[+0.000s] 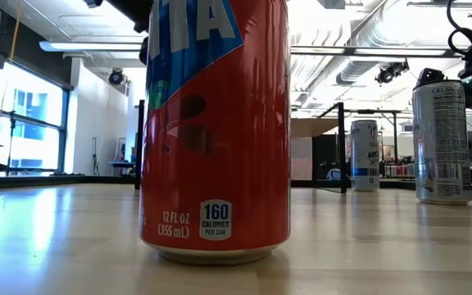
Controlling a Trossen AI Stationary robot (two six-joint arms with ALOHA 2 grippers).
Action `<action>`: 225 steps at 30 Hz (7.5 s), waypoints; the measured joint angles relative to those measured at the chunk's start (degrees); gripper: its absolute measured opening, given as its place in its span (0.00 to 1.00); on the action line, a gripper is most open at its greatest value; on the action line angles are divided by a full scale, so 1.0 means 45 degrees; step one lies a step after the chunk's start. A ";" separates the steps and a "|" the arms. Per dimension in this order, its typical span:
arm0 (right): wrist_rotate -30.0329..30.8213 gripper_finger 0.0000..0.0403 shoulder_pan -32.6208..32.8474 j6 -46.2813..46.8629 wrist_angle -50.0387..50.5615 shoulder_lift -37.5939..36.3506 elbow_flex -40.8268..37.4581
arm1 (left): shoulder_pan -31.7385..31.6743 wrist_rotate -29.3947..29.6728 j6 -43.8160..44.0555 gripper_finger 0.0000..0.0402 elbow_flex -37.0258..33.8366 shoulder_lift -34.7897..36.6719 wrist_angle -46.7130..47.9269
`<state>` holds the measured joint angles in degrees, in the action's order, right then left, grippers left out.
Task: Place canned beverage on shelf
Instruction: Put the red soda can on the shelf
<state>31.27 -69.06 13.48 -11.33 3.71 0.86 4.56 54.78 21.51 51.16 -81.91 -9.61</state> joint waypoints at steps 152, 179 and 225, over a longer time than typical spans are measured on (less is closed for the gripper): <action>0.0000 0.81 0.0000 0.0003 0.0019 0.0004 0.0002 | -0.1798 0.3109 -0.0460 0.99 0.0005 -0.3177 -0.4614; 0.0000 0.81 -0.0004 0.0003 0.0019 -0.0001 0.0005 | -0.2977 0.1736 -0.0960 0.81 0.0010 -0.3177 -0.4341; 0.0000 0.81 -0.0001 0.0003 0.0024 0.0002 0.0005 | -0.5945 -0.4073 -0.2825 0.66 0.0005 -0.3191 -0.5668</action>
<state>31.27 -69.07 13.49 -11.22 3.72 0.89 -22.19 36.45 8.80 51.18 -96.27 -35.11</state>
